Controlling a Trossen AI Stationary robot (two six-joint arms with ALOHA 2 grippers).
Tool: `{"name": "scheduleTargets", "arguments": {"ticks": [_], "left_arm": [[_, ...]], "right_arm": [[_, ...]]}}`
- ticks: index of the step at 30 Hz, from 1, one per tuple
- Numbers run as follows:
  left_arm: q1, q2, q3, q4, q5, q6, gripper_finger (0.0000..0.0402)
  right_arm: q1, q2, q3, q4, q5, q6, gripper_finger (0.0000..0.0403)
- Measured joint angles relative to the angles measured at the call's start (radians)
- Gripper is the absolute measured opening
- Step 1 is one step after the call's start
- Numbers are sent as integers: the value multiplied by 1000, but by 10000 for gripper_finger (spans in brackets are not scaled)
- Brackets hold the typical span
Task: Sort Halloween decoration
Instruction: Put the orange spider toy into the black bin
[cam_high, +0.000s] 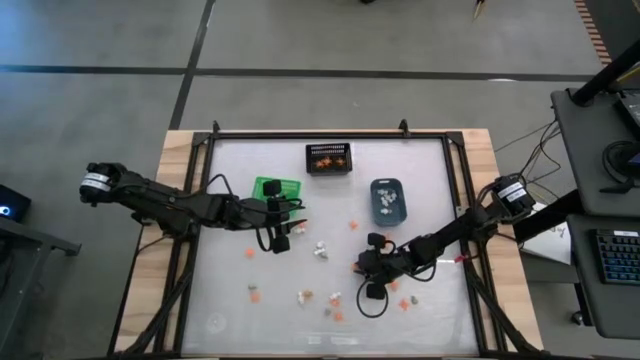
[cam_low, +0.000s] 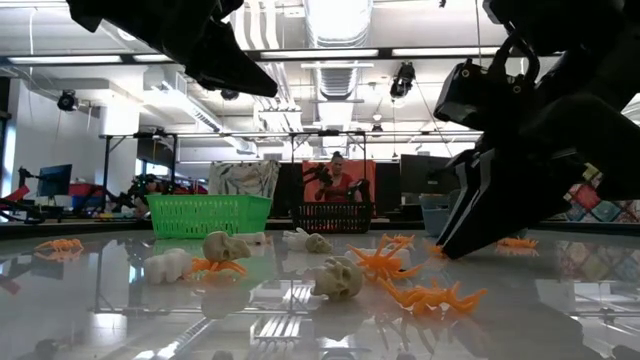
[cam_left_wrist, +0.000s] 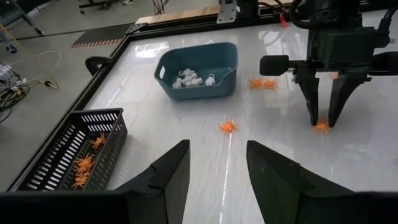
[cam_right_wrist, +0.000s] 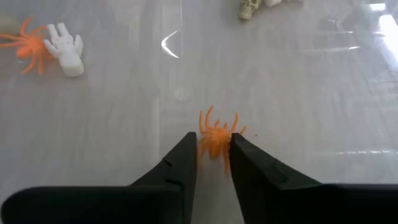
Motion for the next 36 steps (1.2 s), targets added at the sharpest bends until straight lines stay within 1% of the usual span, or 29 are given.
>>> {"name": "scheduleTargets", "arguments": {"ticks": [5, 10, 19, 22, 26, 33, 36], "left_arm": [[0, 0, 0, 0, 0, 0, 141], [0, 0, 0, 0, 0, 0, 141], [0, 0, 0, 10, 0, 3, 141], [0, 0, 0, 12, 0, 11, 141], [0, 0, 0, 16, 0, 14, 141], [0, 0, 0, 17, 0, 18, 141], [0, 0, 0, 17, 0, 19, 141]], "right_arm": [[0, 0, -1, 2, 0, -4, 59], [0, -16, -2, -1, 4, -19, 49], [-10, -82, -2, -39, 4, -36, 26], [-20, -98, -2, -53, -1, -35, 12], [-33, -99, -2, -58, -22, -19, 8], [-34, -108, -2, -56, -22, -41, 9], [-34, -108, 12, -66, -22, -9, 12]]}}
